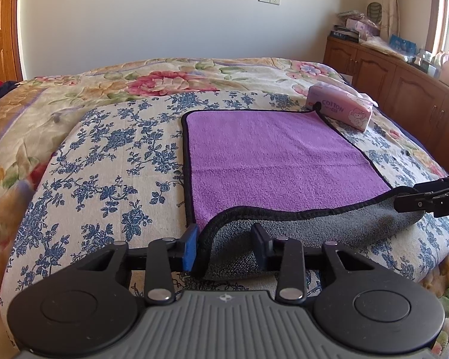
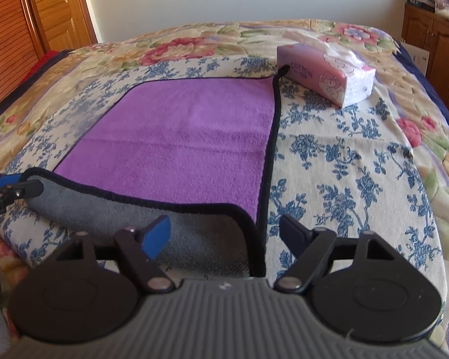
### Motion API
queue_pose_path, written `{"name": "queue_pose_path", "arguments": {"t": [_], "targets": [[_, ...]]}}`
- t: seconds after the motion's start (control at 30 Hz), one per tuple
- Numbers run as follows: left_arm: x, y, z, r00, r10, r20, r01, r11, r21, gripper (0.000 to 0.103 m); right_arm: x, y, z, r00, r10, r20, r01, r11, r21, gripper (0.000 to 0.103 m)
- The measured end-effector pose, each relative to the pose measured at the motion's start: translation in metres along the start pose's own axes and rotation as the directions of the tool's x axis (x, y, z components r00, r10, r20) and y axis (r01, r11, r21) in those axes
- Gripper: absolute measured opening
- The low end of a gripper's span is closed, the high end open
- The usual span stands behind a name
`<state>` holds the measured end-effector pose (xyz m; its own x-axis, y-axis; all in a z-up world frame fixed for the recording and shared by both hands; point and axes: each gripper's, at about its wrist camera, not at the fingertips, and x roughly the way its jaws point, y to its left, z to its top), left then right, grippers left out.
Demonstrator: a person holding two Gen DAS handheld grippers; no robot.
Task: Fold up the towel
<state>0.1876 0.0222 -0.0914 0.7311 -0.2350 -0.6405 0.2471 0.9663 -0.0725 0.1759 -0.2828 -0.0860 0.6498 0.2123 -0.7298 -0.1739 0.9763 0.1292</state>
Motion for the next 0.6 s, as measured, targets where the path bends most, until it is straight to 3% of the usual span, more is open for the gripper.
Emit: {"name": "queue_pose_path", "arguments": {"t": [0.3,0.6], "targets": [[0.0006,0.0011,-0.0005,1.0,0.003,-0.006,-0.003,1.0,-0.004,0.034,0.0016,-0.0041,0.0006,0.999,0.033,-0.029,-0.032,0.999,0.013,0.054],[-0.0009,-0.0024,-0.0007,1.0,0.001,0.0,-0.001,1.0,0.006,0.017,0.0014,-0.0058,0.0013,0.999,0.013,-0.031,-0.013,1.0,0.001,0.028]]}}
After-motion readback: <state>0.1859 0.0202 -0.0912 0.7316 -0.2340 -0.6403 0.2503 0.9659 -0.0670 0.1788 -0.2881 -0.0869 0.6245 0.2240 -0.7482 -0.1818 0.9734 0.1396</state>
